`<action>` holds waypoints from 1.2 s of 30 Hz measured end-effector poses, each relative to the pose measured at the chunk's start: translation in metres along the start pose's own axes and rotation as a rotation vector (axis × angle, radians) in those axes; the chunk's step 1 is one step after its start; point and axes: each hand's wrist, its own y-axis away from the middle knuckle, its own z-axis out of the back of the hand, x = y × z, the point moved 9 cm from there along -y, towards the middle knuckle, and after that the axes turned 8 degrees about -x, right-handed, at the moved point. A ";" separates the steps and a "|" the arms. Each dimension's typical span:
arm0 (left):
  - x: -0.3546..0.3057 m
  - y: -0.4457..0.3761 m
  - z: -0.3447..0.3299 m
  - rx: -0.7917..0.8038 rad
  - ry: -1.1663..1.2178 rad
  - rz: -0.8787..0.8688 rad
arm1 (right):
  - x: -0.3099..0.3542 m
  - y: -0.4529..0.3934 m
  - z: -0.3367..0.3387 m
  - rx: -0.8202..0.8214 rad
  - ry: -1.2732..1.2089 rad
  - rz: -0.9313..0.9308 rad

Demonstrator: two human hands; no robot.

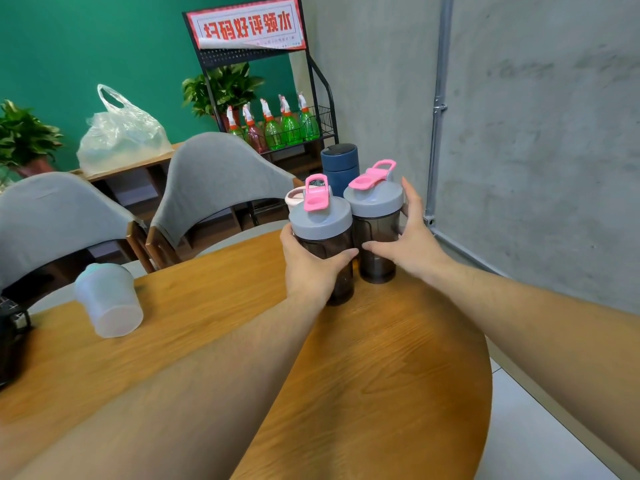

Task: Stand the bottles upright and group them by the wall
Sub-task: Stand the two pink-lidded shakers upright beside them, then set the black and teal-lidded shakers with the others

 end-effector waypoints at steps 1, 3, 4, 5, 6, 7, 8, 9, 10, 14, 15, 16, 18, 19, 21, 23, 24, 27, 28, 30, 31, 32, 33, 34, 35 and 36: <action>0.000 0.001 0.001 0.014 -0.009 0.005 | 0.001 0.002 0.002 -0.012 0.007 -0.004; -0.003 0.003 0.006 0.032 -0.049 0.014 | 0.005 0.008 0.004 -0.030 0.032 -0.002; -0.005 0.005 0.010 0.038 -0.073 0.019 | 0.010 0.012 0.006 -0.042 0.058 0.007; -0.008 0.008 0.014 0.042 -0.094 0.025 | 0.014 0.017 0.008 -0.064 0.094 0.016; -0.010 0.010 0.020 0.046 -0.110 0.029 | 0.019 0.023 0.011 -0.102 0.138 0.023; -0.012 0.012 0.026 0.049 -0.125 0.031 | 0.023 0.029 0.014 -0.145 0.188 0.026; -0.014 0.014 0.033 0.048 -0.138 0.032 | 0.028 0.035 0.017 -0.180 0.239 0.028; -0.016 0.017 0.040 0.047 -0.143 0.034 | 0.034 0.043 0.017 -0.199 0.283 0.030; -0.017 0.020 0.048 0.048 -0.140 0.043 | 0.041 0.050 0.016 -0.201 0.311 0.026; -0.020 0.030 0.086 0.057 -0.145 0.061 | 0.070 0.079 -0.006 -0.106 0.288 0.008; -0.019 0.031 0.097 0.060 -0.153 0.070 | 0.079 0.087 -0.015 -0.072 0.285 0.010; -0.017 0.031 0.108 0.063 -0.155 0.082 | 0.087 0.093 -0.025 -0.035 0.282 0.009; -0.016 0.033 0.134 0.079 -0.151 0.101 | 0.103 0.106 -0.048 0.038 0.296 0.006; -0.016 0.034 0.144 0.088 -0.159 0.103 | 0.110 0.110 -0.058 0.069 0.303 0.008; -0.014 0.032 0.178 0.084 -0.166 0.103 | 0.127 0.122 -0.088 0.133 0.309 0.022; -0.010 0.029 0.213 0.058 -0.177 0.125 | 0.144 0.134 -0.120 0.192 0.308 0.034; -0.006 0.027 0.231 0.048 -0.186 0.141 | 0.152 0.140 -0.137 0.221 0.314 0.038; 0.009 0.021 0.279 0.025 -0.207 0.200 | 0.170 0.154 -0.187 0.308 0.359 0.066; 0.014 0.018 0.296 0.014 -0.212 0.216 | 0.174 0.157 -0.203 0.337 0.373 0.069; 0.025 0.012 0.327 -0.011 -0.226 0.239 | 0.180 0.164 -0.235 0.400 0.403 0.075; 0.031 0.008 0.343 -0.029 -0.239 0.238 | 0.181 0.166 -0.250 0.427 0.420 0.080; 0.035 0.004 0.358 -0.052 -0.254 0.232 | 0.183 0.168 -0.265 0.448 0.437 0.084; 0.040 0.000 0.374 -0.078 -0.268 0.224 | 0.183 0.169 -0.280 0.463 0.451 0.086; 0.045 -0.005 0.388 -0.101 -0.278 0.219 | 0.184 0.170 -0.294 0.475 0.462 0.085; 0.050 -0.011 0.402 -0.122 -0.286 0.220 | 0.184 0.171 -0.308 0.486 0.473 0.084; 0.056 -0.017 0.415 -0.140 -0.293 0.221 | 0.184 0.170 -0.320 0.493 0.484 0.081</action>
